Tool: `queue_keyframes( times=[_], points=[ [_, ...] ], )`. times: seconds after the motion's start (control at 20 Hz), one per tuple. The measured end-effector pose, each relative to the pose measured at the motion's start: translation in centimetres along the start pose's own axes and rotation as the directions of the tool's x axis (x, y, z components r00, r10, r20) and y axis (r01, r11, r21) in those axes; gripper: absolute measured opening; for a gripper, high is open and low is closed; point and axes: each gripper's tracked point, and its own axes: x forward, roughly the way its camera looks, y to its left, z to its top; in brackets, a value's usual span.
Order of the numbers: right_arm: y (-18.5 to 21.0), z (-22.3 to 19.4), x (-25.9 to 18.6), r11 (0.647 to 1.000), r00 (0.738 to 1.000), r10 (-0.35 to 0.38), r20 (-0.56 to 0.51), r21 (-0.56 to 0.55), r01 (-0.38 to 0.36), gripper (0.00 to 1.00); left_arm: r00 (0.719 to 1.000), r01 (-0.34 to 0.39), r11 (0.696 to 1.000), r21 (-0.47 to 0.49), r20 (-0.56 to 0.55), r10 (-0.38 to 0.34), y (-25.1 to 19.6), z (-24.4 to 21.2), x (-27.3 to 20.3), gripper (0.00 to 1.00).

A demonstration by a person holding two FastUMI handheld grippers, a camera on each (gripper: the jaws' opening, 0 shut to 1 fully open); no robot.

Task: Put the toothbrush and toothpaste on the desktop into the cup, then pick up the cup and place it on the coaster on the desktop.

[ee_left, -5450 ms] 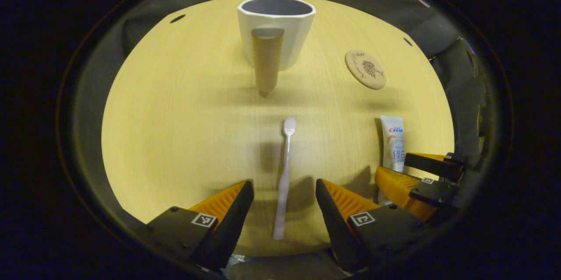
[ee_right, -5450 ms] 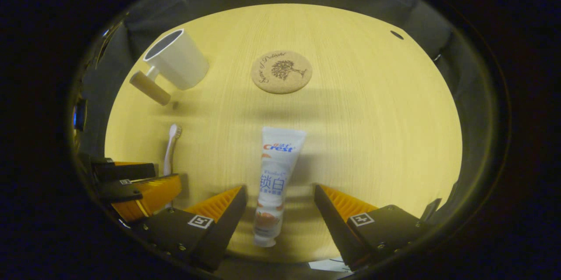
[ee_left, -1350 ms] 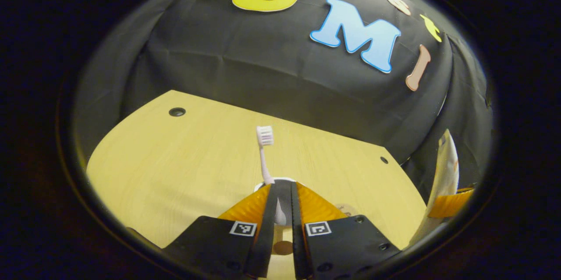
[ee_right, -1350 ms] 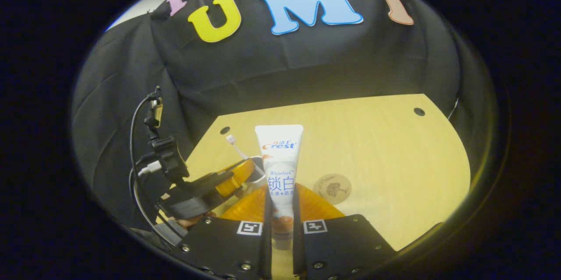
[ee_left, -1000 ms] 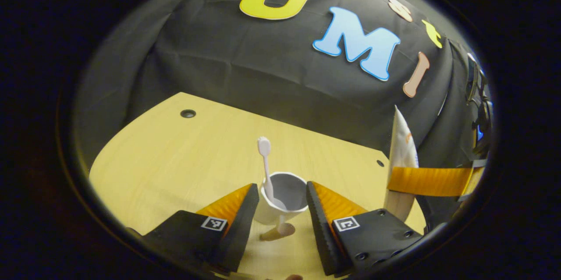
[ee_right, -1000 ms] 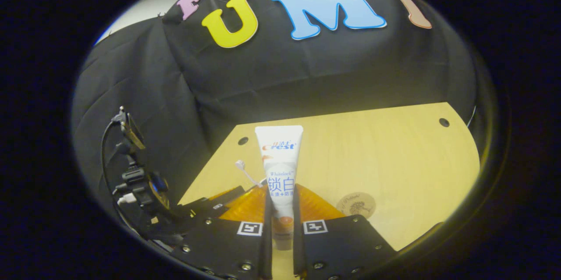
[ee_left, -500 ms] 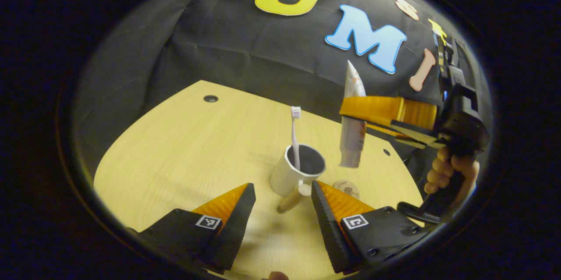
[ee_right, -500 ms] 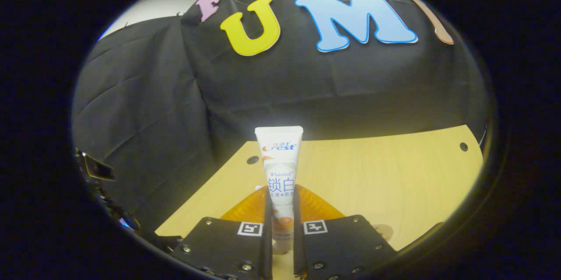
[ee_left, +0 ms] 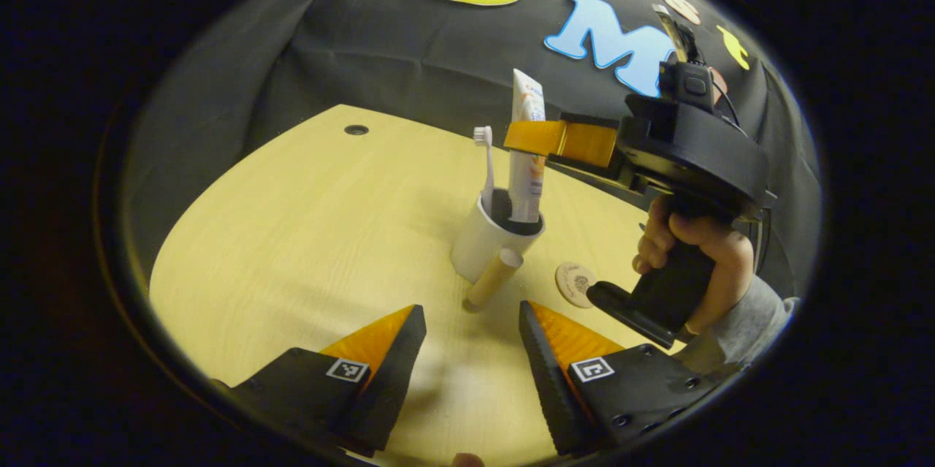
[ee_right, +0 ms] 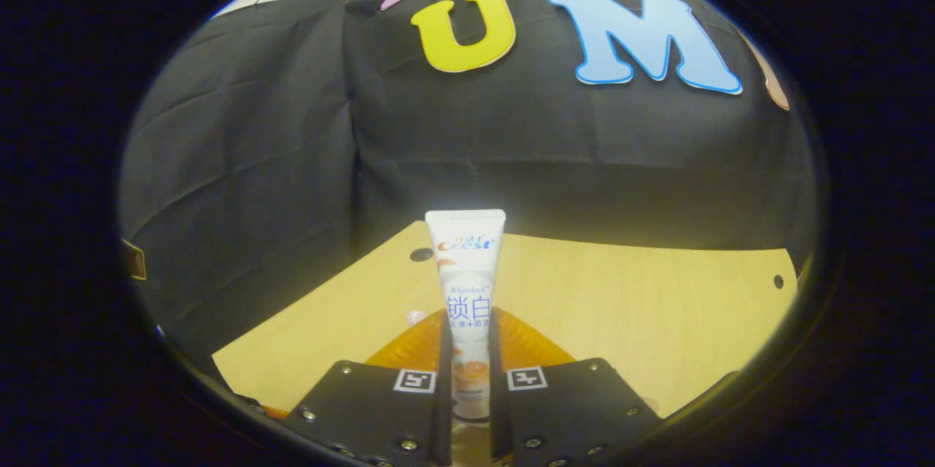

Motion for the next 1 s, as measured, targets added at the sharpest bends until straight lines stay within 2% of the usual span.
queue_keyframes(
  times=[0.05, 0.15, 0.45, 0.55, 0.6, 1.0],
  points=[
    [0.1, -0.2, 0.1, 1.000, 1.000, 0.002, -0.004, -0.014, -0.002, 0.23, 1.000, -0.004, 1.000, -0.003, -0.002, 0.004, 0.1, 0.0, 0.0, 0.86],
    [0.0, -0.6, 0.2, 0.999, 1.000, 0.002, -0.021, -0.033, -0.003, 0.24, 1.000, -0.012, 1.000, -0.013, -0.008, 0.012, 0.4, 0.0, 0.1, 0.88],
    [-0.1, -1.5, -0.1, 0.998, 0.998, 0.001, -0.055, -0.069, -0.005, 0.26, 1.000, -0.022, 0.999, -0.042, -0.021, 0.021, 1.3, -0.6, 0.6, 0.86],
    [0.0, -1.5, -0.5, 0.997, 0.998, 0.002, -0.055, -0.075, -0.006, 0.32, 0.999, -0.021, 0.999, -0.037, -0.027, 0.020, 1.3, -0.4, 0.8, 0.86],
    [-0.2, -1.3, -0.9, 0.997, 0.999, -0.011, -0.046, -0.083, 0.007, 0.39, 0.999, -0.018, 0.999, -0.033, -0.027, 0.017, 1.2, -0.5, 0.9, 0.84],
    [-1.0, 0.7, -4.2, 0.999, 1.000, -0.025, 0.009, -0.044, 0.026, 0.37, 0.999, 0.003, 1.000, 0.011, -0.035, -0.003, 0.0, 0.0, 1.6, 0.86]
  ],
)
